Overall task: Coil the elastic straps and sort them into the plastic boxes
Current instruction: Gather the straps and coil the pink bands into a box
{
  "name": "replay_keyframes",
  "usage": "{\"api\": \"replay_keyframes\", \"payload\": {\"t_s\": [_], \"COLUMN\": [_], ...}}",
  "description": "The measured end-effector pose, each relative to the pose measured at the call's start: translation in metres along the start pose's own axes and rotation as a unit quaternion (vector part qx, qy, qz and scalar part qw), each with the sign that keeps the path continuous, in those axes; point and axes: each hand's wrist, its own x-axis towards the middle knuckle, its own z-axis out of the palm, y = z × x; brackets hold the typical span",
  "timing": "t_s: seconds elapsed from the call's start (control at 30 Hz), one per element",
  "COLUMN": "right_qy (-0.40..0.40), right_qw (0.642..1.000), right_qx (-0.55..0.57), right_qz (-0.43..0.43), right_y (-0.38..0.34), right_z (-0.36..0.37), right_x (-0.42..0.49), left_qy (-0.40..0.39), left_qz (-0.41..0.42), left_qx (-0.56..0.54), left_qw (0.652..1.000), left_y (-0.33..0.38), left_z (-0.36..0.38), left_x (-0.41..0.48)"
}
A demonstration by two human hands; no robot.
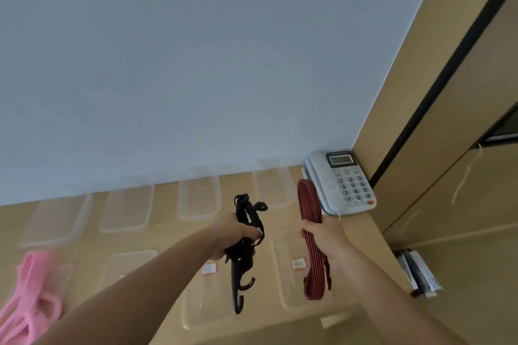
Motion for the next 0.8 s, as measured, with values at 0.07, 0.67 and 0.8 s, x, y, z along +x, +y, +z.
{"api": "replay_keyframes", "payload": {"t_s": [0.07, 0.67, 0.8], "right_qy": [0.001, 0.089, 0.118], "right_qw": [1.0, 0.935, 0.888], "right_qx": [-0.008, -0.336, -0.413], "right_qz": [0.019, -0.075, -0.164], "right_y": [0.011, 0.038, 0.04], "right_z": [-0.01, 0.01, 0.016], "right_x": [0.021, 0.074, 0.059], "left_qy": [0.013, 0.287, 0.311], "left_qz": [-0.018, -0.054, -0.02], "left_qx": [0.005, 0.259, 0.375], "left_qw": [1.0, 0.921, 0.873], "left_y": [-0.01, -0.091, -0.105], "left_z": [0.006, -0.024, -0.023], "left_x": [0.006, 0.035, 0.032]}}
